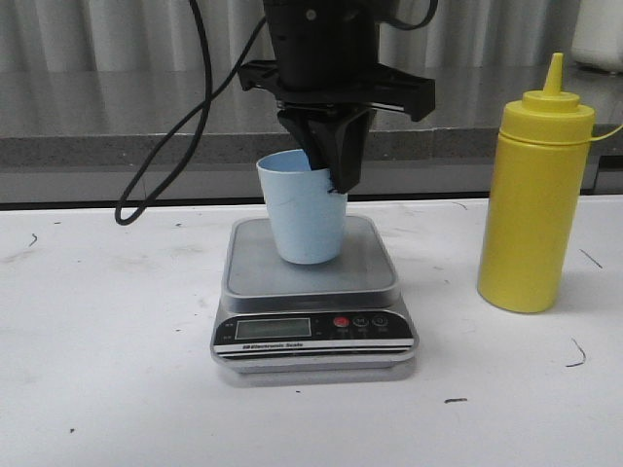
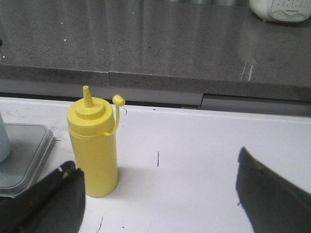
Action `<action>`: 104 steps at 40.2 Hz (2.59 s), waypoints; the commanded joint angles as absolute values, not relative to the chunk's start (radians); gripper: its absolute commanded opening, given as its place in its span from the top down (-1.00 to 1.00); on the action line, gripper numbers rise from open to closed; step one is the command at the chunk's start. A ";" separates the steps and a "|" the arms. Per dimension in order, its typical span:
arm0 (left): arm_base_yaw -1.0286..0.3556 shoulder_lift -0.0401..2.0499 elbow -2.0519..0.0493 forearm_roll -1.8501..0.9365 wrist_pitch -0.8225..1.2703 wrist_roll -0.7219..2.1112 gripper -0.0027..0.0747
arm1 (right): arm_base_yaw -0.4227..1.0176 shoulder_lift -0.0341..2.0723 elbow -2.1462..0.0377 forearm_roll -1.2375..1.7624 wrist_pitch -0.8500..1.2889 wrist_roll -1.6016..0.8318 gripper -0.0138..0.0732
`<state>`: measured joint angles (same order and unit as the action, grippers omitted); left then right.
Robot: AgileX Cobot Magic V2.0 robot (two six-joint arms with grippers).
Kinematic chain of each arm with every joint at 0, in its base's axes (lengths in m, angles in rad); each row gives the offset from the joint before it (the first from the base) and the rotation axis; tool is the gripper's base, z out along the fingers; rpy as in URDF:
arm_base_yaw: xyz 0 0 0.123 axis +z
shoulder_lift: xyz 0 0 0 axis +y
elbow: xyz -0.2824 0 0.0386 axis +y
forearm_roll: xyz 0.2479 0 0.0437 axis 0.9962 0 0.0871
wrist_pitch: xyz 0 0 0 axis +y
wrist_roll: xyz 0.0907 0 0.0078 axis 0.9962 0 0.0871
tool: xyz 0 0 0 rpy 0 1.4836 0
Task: Pour seasoning into cup on scale with both arms
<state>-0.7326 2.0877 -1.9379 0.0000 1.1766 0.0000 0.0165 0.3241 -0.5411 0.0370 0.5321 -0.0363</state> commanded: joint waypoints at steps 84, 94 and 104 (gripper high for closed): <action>-0.303 0.518 -0.596 0.035 0.412 -0.070 0.98 | 0.012 0.339 -0.575 0.043 0.477 -0.040 -0.80; -0.303 0.285 -0.451 0.009 0.258 -0.070 0.98 | 0.012 0.339 -0.575 0.043 0.477 -0.040 -0.80; -0.303 0.246 -0.438 0.009 0.259 -0.070 0.98 | 0.012 0.365 -0.575 0.068 0.418 -0.040 -0.80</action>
